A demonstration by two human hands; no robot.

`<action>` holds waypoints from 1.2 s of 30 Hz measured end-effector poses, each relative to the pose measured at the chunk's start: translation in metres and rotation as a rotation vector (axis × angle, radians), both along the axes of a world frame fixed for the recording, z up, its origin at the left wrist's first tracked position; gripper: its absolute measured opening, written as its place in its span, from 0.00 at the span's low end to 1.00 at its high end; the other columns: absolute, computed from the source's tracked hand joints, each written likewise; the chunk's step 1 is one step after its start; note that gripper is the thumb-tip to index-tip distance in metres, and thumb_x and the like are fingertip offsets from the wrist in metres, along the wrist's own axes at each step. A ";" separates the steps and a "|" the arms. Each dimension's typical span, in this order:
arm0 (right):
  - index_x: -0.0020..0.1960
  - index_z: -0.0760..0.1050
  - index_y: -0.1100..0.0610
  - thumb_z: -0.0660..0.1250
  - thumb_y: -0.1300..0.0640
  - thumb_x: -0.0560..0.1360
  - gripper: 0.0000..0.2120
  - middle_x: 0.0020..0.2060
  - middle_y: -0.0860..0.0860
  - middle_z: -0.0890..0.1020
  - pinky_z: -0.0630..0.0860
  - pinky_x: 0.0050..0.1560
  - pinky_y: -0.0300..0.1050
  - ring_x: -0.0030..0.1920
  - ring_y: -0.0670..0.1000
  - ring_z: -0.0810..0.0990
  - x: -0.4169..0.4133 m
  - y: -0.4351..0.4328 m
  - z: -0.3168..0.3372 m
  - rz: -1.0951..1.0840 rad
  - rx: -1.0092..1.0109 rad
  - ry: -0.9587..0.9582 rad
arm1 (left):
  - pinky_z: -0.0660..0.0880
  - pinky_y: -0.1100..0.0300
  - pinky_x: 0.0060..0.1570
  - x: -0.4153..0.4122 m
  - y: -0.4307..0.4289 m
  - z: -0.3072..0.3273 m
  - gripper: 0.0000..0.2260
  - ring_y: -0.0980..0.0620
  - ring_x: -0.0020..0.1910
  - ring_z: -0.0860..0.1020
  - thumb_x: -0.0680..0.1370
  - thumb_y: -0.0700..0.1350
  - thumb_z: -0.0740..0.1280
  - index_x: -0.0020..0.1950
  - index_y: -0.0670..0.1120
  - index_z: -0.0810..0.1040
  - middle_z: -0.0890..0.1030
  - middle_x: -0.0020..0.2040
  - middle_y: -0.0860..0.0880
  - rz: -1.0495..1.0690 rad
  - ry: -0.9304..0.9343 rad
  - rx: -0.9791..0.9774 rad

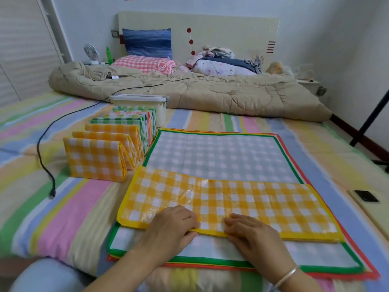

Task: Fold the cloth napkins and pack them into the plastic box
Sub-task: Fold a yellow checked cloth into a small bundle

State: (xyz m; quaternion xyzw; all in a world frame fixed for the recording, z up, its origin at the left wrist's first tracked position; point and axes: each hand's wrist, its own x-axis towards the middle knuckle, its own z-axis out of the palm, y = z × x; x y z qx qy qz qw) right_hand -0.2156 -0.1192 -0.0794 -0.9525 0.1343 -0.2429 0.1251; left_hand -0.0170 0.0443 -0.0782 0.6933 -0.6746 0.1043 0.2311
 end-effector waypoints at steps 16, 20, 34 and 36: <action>0.46 0.83 0.44 0.62 0.43 0.74 0.12 0.53 0.33 0.82 0.79 0.51 0.36 0.58 0.39 0.78 0.000 0.000 -0.002 0.030 0.055 0.022 | 0.35 0.42 0.76 0.071 -0.019 0.003 0.51 0.48 0.78 0.31 0.59 0.79 0.22 0.80 0.60 0.35 0.32 0.80 0.52 0.459 -0.028 0.607; 0.44 0.80 0.45 0.56 0.35 0.73 0.19 0.48 0.39 0.83 0.78 0.45 0.40 0.51 0.41 0.77 0.018 -0.005 0.037 -0.040 0.064 0.351 | 0.33 0.41 0.76 0.071 -0.019 -0.005 0.51 0.47 0.78 0.30 0.59 0.79 0.22 0.80 0.60 0.35 0.31 0.79 0.52 0.461 -0.032 0.601; 0.80 0.44 0.47 0.44 0.35 0.80 0.33 0.79 0.46 0.42 0.36 0.76 0.58 0.78 0.52 0.39 0.082 -0.045 0.005 -0.448 0.162 0.584 | 0.28 0.36 0.72 0.072 -0.018 -0.010 0.43 0.35 0.71 0.22 0.64 0.81 0.34 0.76 0.67 0.32 0.26 0.77 0.54 0.561 -0.012 0.643; 0.80 0.44 0.47 0.43 0.32 0.78 0.35 0.79 0.46 0.42 0.37 0.76 0.58 0.78 0.52 0.39 0.056 -0.073 0.002 -0.593 0.204 0.586 | 0.28 0.35 0.71 0.071 -0.018 -0.010 0.41 0.34 0.70 0.21 0.66 0.81 0.37 0.75 0.68 0.31 0.25 0.77 0.52 0.586 -0.014 0.648</action>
